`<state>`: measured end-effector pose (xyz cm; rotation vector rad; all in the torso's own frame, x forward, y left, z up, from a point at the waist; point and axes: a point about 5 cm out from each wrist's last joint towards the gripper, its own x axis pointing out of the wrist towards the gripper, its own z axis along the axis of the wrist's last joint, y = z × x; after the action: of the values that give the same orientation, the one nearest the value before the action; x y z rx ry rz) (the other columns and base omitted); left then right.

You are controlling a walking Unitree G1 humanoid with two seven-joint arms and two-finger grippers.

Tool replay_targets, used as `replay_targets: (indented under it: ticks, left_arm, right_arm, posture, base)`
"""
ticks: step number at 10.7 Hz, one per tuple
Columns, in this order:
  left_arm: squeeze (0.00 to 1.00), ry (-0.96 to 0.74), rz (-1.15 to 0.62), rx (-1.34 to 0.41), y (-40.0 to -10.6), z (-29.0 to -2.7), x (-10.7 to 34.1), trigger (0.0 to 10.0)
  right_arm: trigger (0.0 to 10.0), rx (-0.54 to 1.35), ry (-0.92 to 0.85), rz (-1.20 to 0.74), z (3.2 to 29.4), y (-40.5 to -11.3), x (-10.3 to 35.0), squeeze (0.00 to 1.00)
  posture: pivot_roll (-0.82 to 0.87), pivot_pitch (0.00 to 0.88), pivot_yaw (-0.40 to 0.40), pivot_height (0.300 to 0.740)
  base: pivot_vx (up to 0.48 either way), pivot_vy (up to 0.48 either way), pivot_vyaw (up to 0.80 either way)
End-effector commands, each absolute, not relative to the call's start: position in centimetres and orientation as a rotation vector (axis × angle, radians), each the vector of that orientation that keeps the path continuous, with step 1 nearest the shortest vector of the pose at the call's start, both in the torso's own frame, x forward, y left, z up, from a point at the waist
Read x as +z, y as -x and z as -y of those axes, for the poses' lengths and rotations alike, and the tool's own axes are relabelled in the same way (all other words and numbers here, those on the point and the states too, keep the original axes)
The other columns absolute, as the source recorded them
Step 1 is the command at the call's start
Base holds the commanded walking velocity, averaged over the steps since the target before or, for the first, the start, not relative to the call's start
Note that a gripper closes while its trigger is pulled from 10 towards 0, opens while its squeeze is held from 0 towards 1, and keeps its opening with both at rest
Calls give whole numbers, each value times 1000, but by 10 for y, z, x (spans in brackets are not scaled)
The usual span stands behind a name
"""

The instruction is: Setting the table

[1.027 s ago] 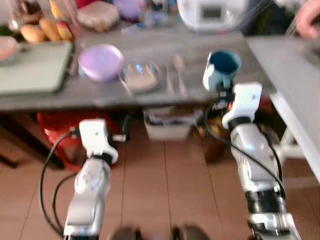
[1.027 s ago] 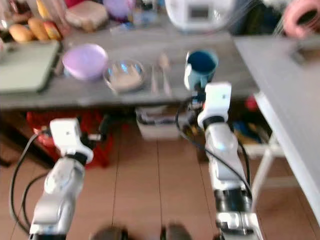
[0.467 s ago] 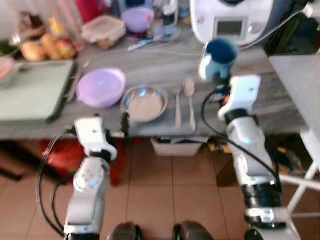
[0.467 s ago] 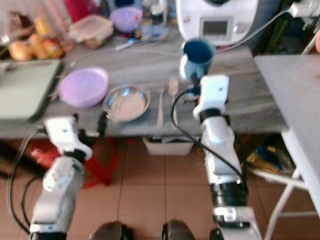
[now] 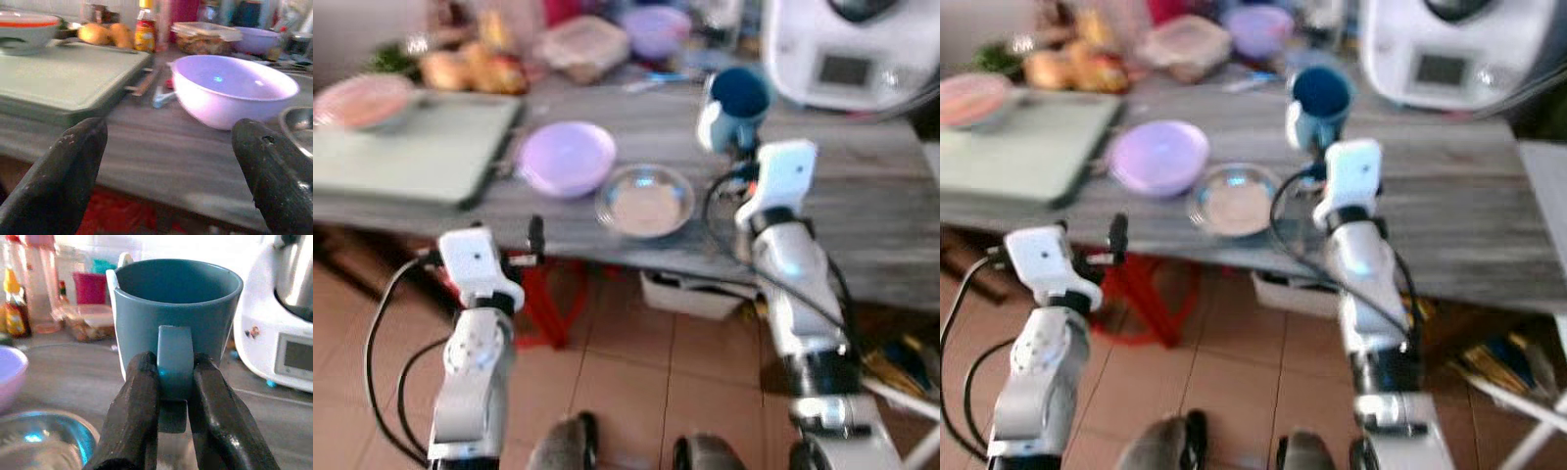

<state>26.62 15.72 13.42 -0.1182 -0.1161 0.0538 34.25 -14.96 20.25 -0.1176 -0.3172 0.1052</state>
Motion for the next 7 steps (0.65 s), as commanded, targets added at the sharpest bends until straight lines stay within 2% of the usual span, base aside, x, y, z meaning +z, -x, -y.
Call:
replay_targets:
  ticks: [1, 7]
  left_arm:
    - [0, 109, 111, 65, -264, -160, 135, 10000]
    - [0, 69, 43, 92, -236, -169, 131, 10000]
  right_arm:
    - [10000, 98, 108, 327, 156, -349, 209, 0]
    - [10000, 237, 127, 274, 150, -390, 222, 0]
  posture:
    - [-16, 172, 49, 740]
    - [66, 273, 62, 740]
  base:
    - [0, 0, 0]
    - [0, 0, 0]
